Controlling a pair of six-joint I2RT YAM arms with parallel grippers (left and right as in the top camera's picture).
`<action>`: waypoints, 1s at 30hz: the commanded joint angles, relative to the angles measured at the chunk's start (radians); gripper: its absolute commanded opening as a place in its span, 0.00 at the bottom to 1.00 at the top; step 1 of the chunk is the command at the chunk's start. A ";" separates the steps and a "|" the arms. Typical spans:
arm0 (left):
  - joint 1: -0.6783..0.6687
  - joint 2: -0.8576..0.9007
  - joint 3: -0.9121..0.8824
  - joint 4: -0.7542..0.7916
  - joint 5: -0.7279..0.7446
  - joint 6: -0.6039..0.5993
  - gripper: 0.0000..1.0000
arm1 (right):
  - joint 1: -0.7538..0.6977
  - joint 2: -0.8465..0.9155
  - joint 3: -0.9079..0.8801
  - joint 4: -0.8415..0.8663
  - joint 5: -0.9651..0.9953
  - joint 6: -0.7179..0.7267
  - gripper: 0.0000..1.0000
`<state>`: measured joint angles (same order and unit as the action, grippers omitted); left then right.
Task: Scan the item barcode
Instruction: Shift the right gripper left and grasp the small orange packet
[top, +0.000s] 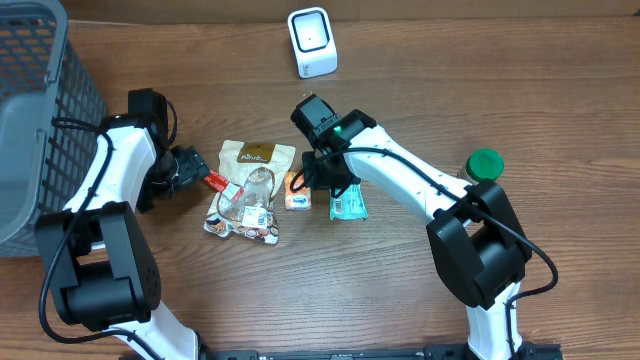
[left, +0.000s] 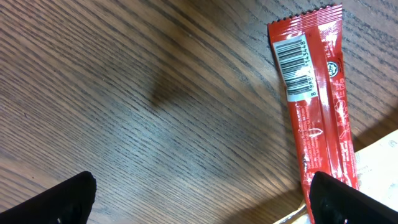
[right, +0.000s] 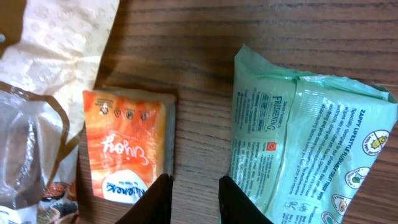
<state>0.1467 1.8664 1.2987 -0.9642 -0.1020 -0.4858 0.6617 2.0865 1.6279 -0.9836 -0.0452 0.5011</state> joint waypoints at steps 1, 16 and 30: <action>0.010 -0.002 0.019 0.002 -0.021 0.014 0.99 | 0.000 0.001 -0.006 0.014 -0.003 0.032 0.26; 0.010 -0.002 0.019 0.002 -0.020 0.014 0.99 | 0.013 0.002 -0.006 0.051 -0.026 0.031 0.31; 0.010 -0.002 0.019 0.002 -0.021 0.014 0.99 | 0.013 0.003 -0.006 0.059 -0.028 0.031 0.31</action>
<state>0.1467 1.8664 1.2987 -0.9642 -0.1020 -0.4858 0.6701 2.0865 1.6279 -0.9344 -0.0715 0.5243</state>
